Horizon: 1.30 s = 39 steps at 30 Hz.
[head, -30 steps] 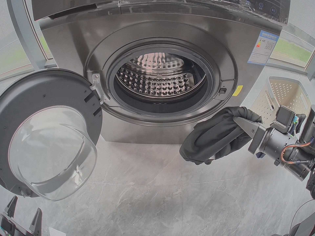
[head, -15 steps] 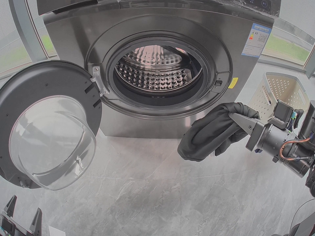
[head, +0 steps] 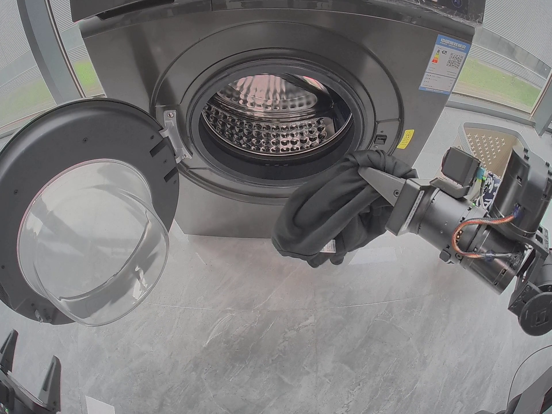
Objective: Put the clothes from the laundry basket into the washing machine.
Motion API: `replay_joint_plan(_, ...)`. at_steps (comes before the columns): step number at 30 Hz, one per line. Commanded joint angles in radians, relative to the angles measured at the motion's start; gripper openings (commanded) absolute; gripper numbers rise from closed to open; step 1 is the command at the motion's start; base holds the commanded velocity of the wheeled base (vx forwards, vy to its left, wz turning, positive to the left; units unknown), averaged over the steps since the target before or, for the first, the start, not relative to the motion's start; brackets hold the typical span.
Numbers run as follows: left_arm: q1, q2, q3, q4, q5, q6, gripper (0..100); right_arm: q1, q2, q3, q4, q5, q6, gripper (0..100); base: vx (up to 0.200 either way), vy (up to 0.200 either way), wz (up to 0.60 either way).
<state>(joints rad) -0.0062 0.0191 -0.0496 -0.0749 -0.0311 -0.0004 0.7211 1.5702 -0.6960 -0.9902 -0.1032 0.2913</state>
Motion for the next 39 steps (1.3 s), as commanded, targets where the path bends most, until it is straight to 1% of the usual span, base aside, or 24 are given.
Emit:
replay_joint_plan(1, -0.015, 0.131, -0.098, -0.020, -0.196, -0.016, 100, 0.034, 0.108, -0.080, -0.068, -0.010, 0.019, 0, 0.000, 0.000, 0.00)
replay_joint_plan(2, -0.014, 0.177, -0.085, -0.025, -0.254, -0.018, 100, 0.038, 0.120, -0.093, -0.082, -0.012, 0.019, 0, 0.000, 0.000, 0.00)
replay_joint_plan(4, -0.011, 0.268, -0.062, -0.040, -0.343, -0.013, 100, 0.041, 0.137, -0.109, -0.108, -0.010, 0.019, 0, 0.000, 0.000, 0.00)
replay_joint_plan(6, -0.011, 0.361, -0.058, -0.083, -0.398, -0.004, 100, 0.041, 0.140, -0.114, -0.120, -0.006, 0.019, 0, 0.000, 0.000, 0.00)
replay_joint_plan(9, -0.021, 0.504, -0.058, -0.189, -0.431, 0.022, 100, 0.043, 0.142, -0.120, -0.122, -0.004, 0.019, 0, 0.000, 0.000, 0.00)
replay_joint_plan(10, -0.026, 0.533, -0.058, -0.215, -0.432, 0.028, 100, 0.043, 0.142, -0.120, -0.122, -0.004, 0.019, 0, 0.000, 0.000, 0.00)
replay_joint_plan(11, -0.038, 0.599, -0.058, -0.272, -0.435, 0.040, 100, 0.043, 0.142, -0.120, -0.122, -0.003, 0.019, 0, 0.000, 0.000, 0.00)
replay_joint_plan(13, -0.078, 0.700, -0.065, -0.356, -0.435, 0.045, 100, 0.044, 0.145, -0.122, -0.122, -0.003, 0.019, 0, 0.000, 0.000, 0.00)
replay_joint_plan(14, -0.078, 0.700, -0.065, -0.356, -0.435, 0.045, 100, 0.044, 0.145, -0.122, -0.122, -0.003, 0.019, 0, 0.000, 0.000, 0.00)
replay_joint_plan(17, -0.218, 0.964, -0.108, -0.572, -0.425, 0.019, 100, 0.047, 0.159, -0.135, -0.125, -0.003, 0.019, 0, 0.000, 0.000, 0.00)
replay_joint_plan(18, -0.227, 0.990, -0.113, -0.591, -0.425, 0.016, 100, 0.047, 0.159, -0.135, -0.125, -0.003, 0.020, 0, 0.000, 0.000, 0.00)
replay_joint_plan(20, -0.262, 1.091, -0.131, -0.669, -0.425, 0.008, 100, 0.047, 0.159, -0.135, -0.125, -0.001, 0.019, 0, 0.000, 0.000, 0.00)
replay_joint_plan(22, -0.299, 1.170, -0.144, -0.729, -0.423, 0.007, 100, 0.046, 0.157, -0.135, -0.125, -0.001, 0.019, 0, 0.000, 0.000, 0.00)
replay_joint_plan(24, -0.336, 1.243, -0.158, -0.769, -0.408, 0.008, 100, 0.046, 0.156, -0.135, -0.125, -0.003, 0.019, 0, 0.000, 0.000, 0.00)
replay_joint_plan(25, -0.367, 1.311, -0.176, -0.792, -0.383, 0.008, 100, 0.044, 0.151, -0.139, -0.125, -0.003, 0.019, 0, 0.000, 0.000, 0.00)
replay_joint_plan(28, -0.402, 1.397, -0.210, -0.830, -0.362, 0.005, 100, 0.046, 0.148, -0.149, -0.122, -0.003, 0.019, 0, 0.000, 0.000, 0.00)
replay_joint_plan(29, -0.403, 1.404, -0.213, -0.836, -0.360, 0.005, 100, 0.044, 0.148, -0.149, -0.122, -0.003, 0.019, 0, 0.000, 0.000, 0.00)
replay_joint_plan(32, -0.426, 1.512, -0.262, -0.910, -0.359, 0.007, 100, 0.046, 0.145, -0.148, -0.122, -0.001, 0.019, 0, 0.000, 0.000, 0.00)
replay_joint_plan(35, -0.431, 1.585, -0.312, -0.973, -0.360, 0.003, 100, 0.047, 0.146, -0.146, -0.123, -0.003, 0.019, 0, 0.000, 0.000, 0.00)
replay_joint_plan(38, -0.431, 1.634, -0.358, -1.011, -0.362, -0.007, 100, 0.047, 0.146, -0.146, -0.123, -0.003, 0.019, 0, 0.000, 0.000, 0.00)
replay_joint_plan(39, -0.431, 1.653, -0.380, -1.016, -0.360, -0.020, 100, 0.049, 0.146, -0.145, -0.123, -0.003, 0.019, 0, 0.000, 0.000, 0.00)
